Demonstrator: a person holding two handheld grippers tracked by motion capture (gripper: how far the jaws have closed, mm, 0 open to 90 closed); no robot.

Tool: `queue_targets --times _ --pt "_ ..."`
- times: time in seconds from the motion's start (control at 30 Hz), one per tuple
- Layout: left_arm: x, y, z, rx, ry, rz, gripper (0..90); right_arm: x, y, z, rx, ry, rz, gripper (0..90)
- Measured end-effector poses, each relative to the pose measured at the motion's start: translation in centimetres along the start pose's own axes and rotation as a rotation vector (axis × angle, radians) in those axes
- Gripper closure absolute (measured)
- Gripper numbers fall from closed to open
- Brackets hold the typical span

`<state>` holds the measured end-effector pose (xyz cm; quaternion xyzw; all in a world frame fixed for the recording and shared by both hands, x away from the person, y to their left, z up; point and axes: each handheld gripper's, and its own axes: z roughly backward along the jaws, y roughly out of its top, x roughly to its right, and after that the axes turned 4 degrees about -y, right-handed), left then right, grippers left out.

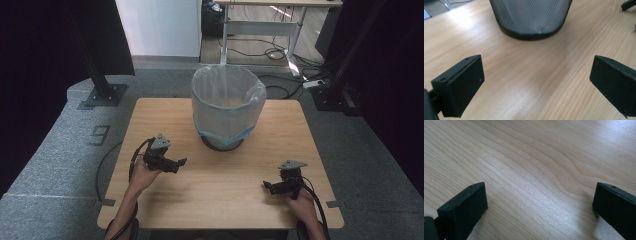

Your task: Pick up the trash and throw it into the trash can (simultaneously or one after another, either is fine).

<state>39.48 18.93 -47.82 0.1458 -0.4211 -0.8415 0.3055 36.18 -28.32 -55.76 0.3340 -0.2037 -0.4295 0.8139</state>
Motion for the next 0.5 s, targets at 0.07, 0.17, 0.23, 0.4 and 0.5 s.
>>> queue_targets --times 0.07,0.17,0.23,0.4,0.5 --pt "0.2 -0.7 -0.4 -0.006 0.001 0.003 0.0 0.0 0.0 0.0 0.0 -0.002 -0.001 0.0" --pt "0.5 -1.8 -1.1 -0.022 0.002 0.009 0.0 0.0 0.0 0.0 0.0 -0.002 -0.002 0.0" --pt "0.7 -2.6 -1.6 -0.036 0.001 0.014 0.0 0.0 0.0 0.0 0.0 -0.003 -0.002 0.0" --pt "1.0 -4.1 -2.8 -0.094 0.01 0.006 0.0 0.0 0.0 0.0 -0.001 -0.004 -0.004 0.0" --pt "1.3 -4.6 -3.1 -0.121 0.015 -0.007 0.0 0.0 0.0 0.0 -0.001 -0.005 -0.006 0.0"
